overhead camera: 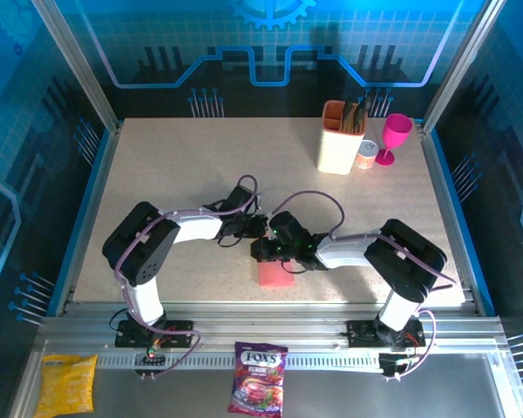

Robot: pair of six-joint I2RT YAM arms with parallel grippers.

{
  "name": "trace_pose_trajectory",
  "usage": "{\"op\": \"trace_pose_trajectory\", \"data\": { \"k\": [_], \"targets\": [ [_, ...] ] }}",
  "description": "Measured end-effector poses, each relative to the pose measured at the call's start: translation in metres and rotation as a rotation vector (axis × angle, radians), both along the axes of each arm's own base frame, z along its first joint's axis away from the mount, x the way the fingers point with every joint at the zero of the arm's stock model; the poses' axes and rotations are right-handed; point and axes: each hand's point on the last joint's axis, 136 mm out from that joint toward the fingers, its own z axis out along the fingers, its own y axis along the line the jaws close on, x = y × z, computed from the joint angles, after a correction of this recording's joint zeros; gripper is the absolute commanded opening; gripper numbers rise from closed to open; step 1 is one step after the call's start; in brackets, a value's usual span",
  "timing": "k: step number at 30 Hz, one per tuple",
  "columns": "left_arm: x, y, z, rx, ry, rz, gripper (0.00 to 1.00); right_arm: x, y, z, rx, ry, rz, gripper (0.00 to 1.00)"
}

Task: Fold a paper plane with a square sheet of paper (pick it up from the middle)
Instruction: First fold in half a square sheet of paper at the center of the table.

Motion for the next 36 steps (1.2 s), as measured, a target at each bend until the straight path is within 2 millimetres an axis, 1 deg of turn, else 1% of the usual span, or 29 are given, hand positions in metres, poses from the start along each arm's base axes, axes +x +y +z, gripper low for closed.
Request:
{"op": "trace_pose_trajectory", "data": {
  "k": [5,10,15,24,31,34,36],
  "targets": [
    [0.005,0.002,0.000,-0.005,-0.008,0.011,0.00,0.007,0.002,-0.003,0.001,-0.028,-0.002,0.00],
    [0.006,0.002,-0.001,-0.006,-0.011,0.010,0.00,0.007,0.000,-0.007,0.006,-0.046,0.000,0.00],
    [0.007,0.001,0.000,-0.008,-0.018,0.006,0.00,-0.008,-0.016,-0.031,-0.028,-0.005,-0.005,0.00],
    [0.006,0.001,0.000,-0.008,-0.016,0.006,0.00,-0.014,-0.011,-0.031,-0.052,-0.011,0.011,0.00],
    [0.003,0.001,-0.001,-0.007,0.001,0.004,0.00,-0.020,-0.012,-0.032,-0.084,-0.021,-0.003,0.00],
    [0.002,0.001,-0.002,-0.007,0.009,0.002,0.00,-0.036,-0.010,-0.033,-0.103,-0.031,0.024,0.00],
    [-0.001,0.000,-0.002,-0.010,0.021,-0.003,0.00,-0.041,-0.010,-0.033,-0.112,-0.044,0.020,0.00]
  ]
}}
